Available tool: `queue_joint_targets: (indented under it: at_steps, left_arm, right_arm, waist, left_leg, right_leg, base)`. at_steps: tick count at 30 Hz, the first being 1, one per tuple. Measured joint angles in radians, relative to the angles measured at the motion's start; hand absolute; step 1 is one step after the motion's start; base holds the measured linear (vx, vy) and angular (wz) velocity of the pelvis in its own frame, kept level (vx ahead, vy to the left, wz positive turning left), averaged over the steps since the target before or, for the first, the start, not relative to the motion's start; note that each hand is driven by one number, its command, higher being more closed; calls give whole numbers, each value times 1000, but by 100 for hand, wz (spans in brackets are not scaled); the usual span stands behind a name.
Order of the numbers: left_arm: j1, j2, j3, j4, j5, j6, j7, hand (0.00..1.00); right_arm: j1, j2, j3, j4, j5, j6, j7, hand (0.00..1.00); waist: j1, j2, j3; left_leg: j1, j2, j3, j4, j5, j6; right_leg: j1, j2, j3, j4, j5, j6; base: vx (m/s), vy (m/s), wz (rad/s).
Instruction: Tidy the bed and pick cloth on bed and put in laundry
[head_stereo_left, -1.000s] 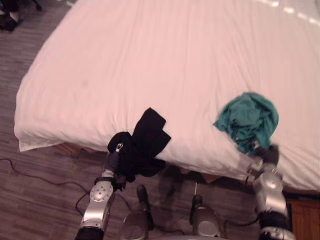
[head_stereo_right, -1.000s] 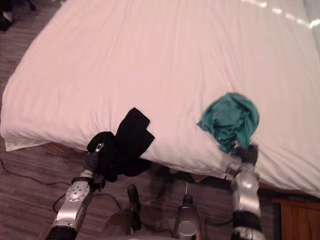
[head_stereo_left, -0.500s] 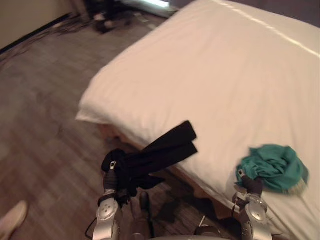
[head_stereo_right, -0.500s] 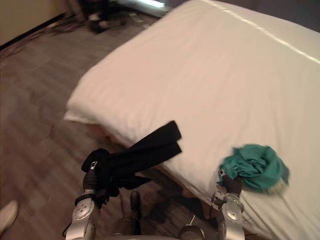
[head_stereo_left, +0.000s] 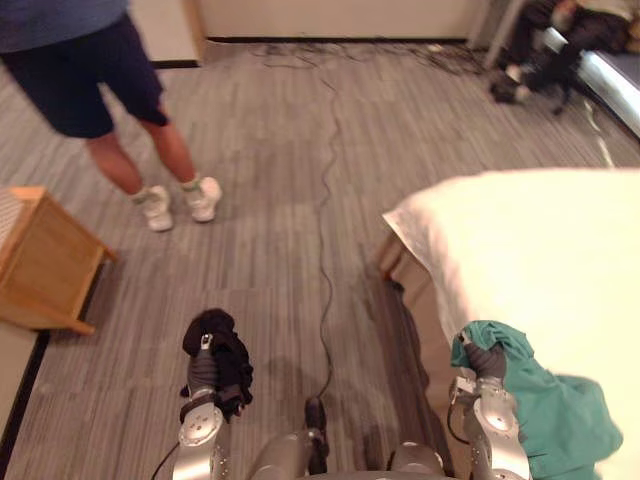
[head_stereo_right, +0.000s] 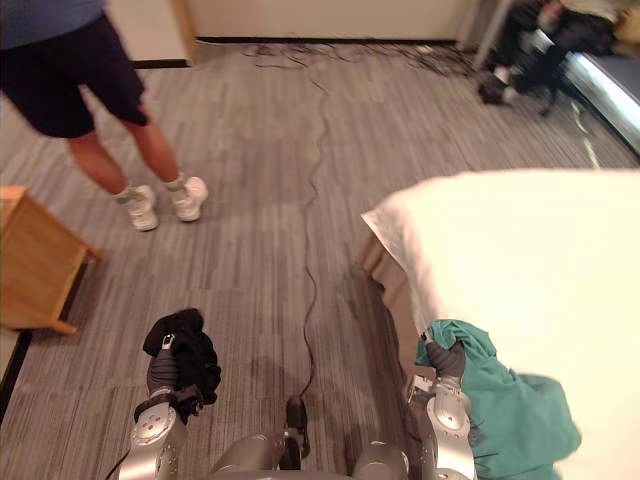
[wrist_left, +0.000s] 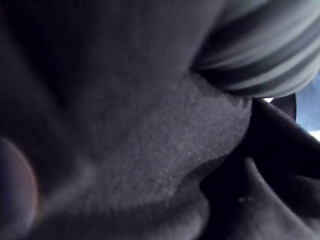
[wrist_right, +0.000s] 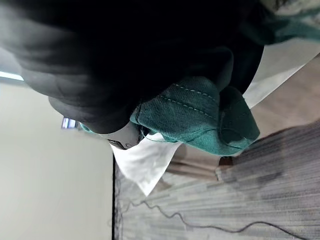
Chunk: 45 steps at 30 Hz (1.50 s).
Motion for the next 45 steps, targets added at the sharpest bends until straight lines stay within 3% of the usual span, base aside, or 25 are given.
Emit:
queue_joint_targets:
  at_steps: [1, 4, 7, 9, 10, 15, 21, 24, 25, 27, 28, 30, 31, 32, 34, 35, 37, 38, 39, 40, 41, 42, 43, 45]
  left_arm:
    - [-18, 11, -29, 15, 0, 0, -2, 100]
    - [-27, 13, -72, 38, 0, 0, -2, 100]
    - [-16, 4, -93, 52, 1, 0, -4, 100]
    - [-4, -12, -92, 51, 1, 0, -4, 100]
    - [19, -23, -121, 59, 0, 1, -45, 100]
    - [19, -23, -121, 59, 0, 1, -45, 100]
    - [-11, -19, -119, 147, -13, 1, -45, 100]
    - [-23, -32, -113, 186, -23, 2, -44, 100]
    - [-21, -36, -102, 194, -27, 2, -44, 100]
    - [-39, -48, -87, 223, -41, 3, -40, 100]
    - [-43, -54, -87, 222, -42, 3, -41, 100]
    - [-42, -54, -87, 221, -41, 3, -43, 100]
    - [-40, -54, -87, 218, -41, 4, -43, 100]
    - [-35, -56, -85, 205, -41, 12, -44, 100]
    - [-14, -59, -85, 150, -39, 19, -45, 100]
    - [-3, -55, -79, 112, -38, 24, -46, 100]
    - [9, -58, -79, 93, -37, 24, -46, 100]
    - [15, -62, -87, 88, -36, 24, -48, 100]
    - [16, -53, -87, 87, -34, 24, -51, 100]
    - [17, -40, -94, 88, -33, 32, -51, 100]
    - [17, -39, -96, 88, -33, 33, -50, 100]
    - [17, -21, -116, 88, -32, 38, -45, 100]
    - [13, -11, -133, 87, -31, 37, -45, 100]
    - [-20, -1, -145, 88, -30, 34, -46, 100]
  right_arm:
    - [31, 7, -7, -13, 10, -1, -1, 100]
    - [76, 17, -8, -32, 35, -1, -1, 100]
    - [85, 24, -4, -32, 42, -1, 3, 100]
    - [79, 24, -1, -31, 44, 0, 6, 100]
    - [84, 27, -3, 22, 45, 7, 42, 100]
    - [88, 26, -3, 30, 44, 6, 42, 100]
    - [78, 23, -3, 180, 35, 24, 41, 100]
    - [89, -9, 22, 197, 13, 41, 40, 100]
    - [90, -36, 44, 195, -9, 43, 40, 100]
    - [91, -75, 47, 181, -46, 49, 37, 100]
    - [85, -90, 45, 156, -58, 55, 31, 100]
    - [68, -117, 45, 120, -72, 54, 23, 100]
    - [61, -126, 45, 105, -75, 54, 21, 100]
    - [38, -140, 45, 84, -79, 54, 21, 100]
    - [-12, -165, 46, 78, -83, 54, 18, 100]
    - [-33, -159, 55, 79, -87, 54, 19, 100]
    - [-27, -160, 66, 79, -96, 51, 17, 100]
    - [-37, -163, 84, 81, -111, 50, 18, 100]
    - [-46, -147, 92, 83, -117, 50, 22, 100]
    - [-58, -120, 108, 90, -123, 51, 25, 100]
    - [-58, -119, 110, 90, -123, 51, 25, 100]
    - [-51, -109, 119, 92, -123, 50, 30, 100]
    - [-33, -108, 122, 92, -123, 50, 41, 100]
    - [-19, -104, 127, 88, -122, 49, 44, 100]
  waist:
    - [-2, -1, 0]
    - [-4, -3, -1]
    - [4, -10, -5]
    - [11, 3, -5]
    - [35, 17, -41]
    - [35, 17, -41]
    - [34, 14, -42]
    - [42, 26, -28]
    - [58, 32, -20]
    - [61, 40, 0]
    - [62, 47, 1]
    - [66, 39, 1]
    - [68, 38, 2]
    - [73, 35, 4]
    - [116, 36, 3]
    - [134, 2, -3]
    - [135, -26, -18]
    - [134, -31, -23]
    - [122, -53, -15]
    - [104, -69, -2]
    - [103, -69, 0]
    - [85, -52, 14]
    - [66, -27, 22]
    - [28, 2, 21]
  left_leg:
    - [21, -21, -42, -21, 2, -4]
    - [60, -50, -67, -36, 3, -4]
    - [90, -68, -82, -32, -1, -6]
    - [93, -49, -72, -33, -14, -12]
    - [156, 36, 4, -143, 12, -45]
    - [156, 37, 7, -143, 11, -45]
    - [162, 42, -12, -127, 1, -58]
    - [104, 63, -12, 49, -125, -81]
    - [86, 90, 32, 140, -187, -113]
    - [55, 150, 102, 274, -255, -156]
    - [-11, 188, 163, 355, -258, -155]
    - [-93, 184, 214, 326, -248, -149]
    - [-117, 180, 230, 293, -242, -152]
    - [-145, 160, 245, 178, -193, -148]
    - [-173, 150, 240, 51, -122, -132]
    - [-173, 120, 242, 91, -67, -67]
    - [-142, 84, 238, 99, -48, -36]
    - [-119, 74, 241, 140, -19, -2]
    - [-83, 53, 238, 162, -73, 0]
    - [7, 29, 211, 159, -138, 13]
    - [21, 29, 210, 158, -141, 12]
    - [129, 32, 176, 128, -171, 9]
    - [213, 50, 150, 92, -186, 5]
    - [288, 90, 87, 47, -202, -15]
  right_leg:
    - [-16, 38, 71, -158, -10, 20]
    - [-32, 54, 181, -344, 17, 41]
    - [-9, 48, 201, -444, 162, -4]
    - [15, 70, 201, -495, 211, -14]
    - [125, 152, 199, -724, 315, -39]
    - [125, 153, 201, -725, 315, -38]
    - [148, 157, 174, -727, 306, -50]
    - [181, 172, 144, -687, 259, -60]
    - [188, 178, 130, -616, 198, -81]
    - [237, 181, 111, -637, 165, -115]
    - [247, 175, 69, -649, 158, -119]
    - [228, 145, 26, -645, 138, -113]
    - [229, 135, 11, -645, 130, -106]
    - [230, 118, -5, -645, 111, -92]
    - [243, 113, -8, -648, 77, -53]
    - [286, 77, -28, -649, 51, -9]
    - [289, 30, -24, -569, 23, 42]
    - [229, -13, 13, -347, 6, 77]
    - [153, -51, 46, -124, 41, 108]
    - [44, -85, 101, 180, 71, 95]
    - [36, -85, 104, 201, 68, 90]
    - [-6, -71, 92, 289, 46, 51]
    - [-40, -46, 80, 271, 23, 11]
    - [-152, -3, 34, 110, 3, -23]
  base:
    - [185, -57, 130]
    - [238, -129, 121]
    - [197, -114, 46]
    - [116, -70, -2]
    - [28, -24, -9]
    - [0, 0, -1]
    - [1, -4, 8]
    - [0, -84, 24]
    - [58, -146, 12]
    - [84, -90, 53]
    - [41, -44, 82]
    - [78, -40, 69]
    - [204, 26, 68]
    - [316, 74, 48]
    - [481, 128, 24]
    - [539, 117, 17]
    - [507, 52, 24]
    - [635, 71, 30]
    - [911, 118, 33]
    - [664, 87, 22]
    - [674, 73, 25]
    - [553, 41, 38]
    - [695, 30, 67]
    - [686, -100, 92]
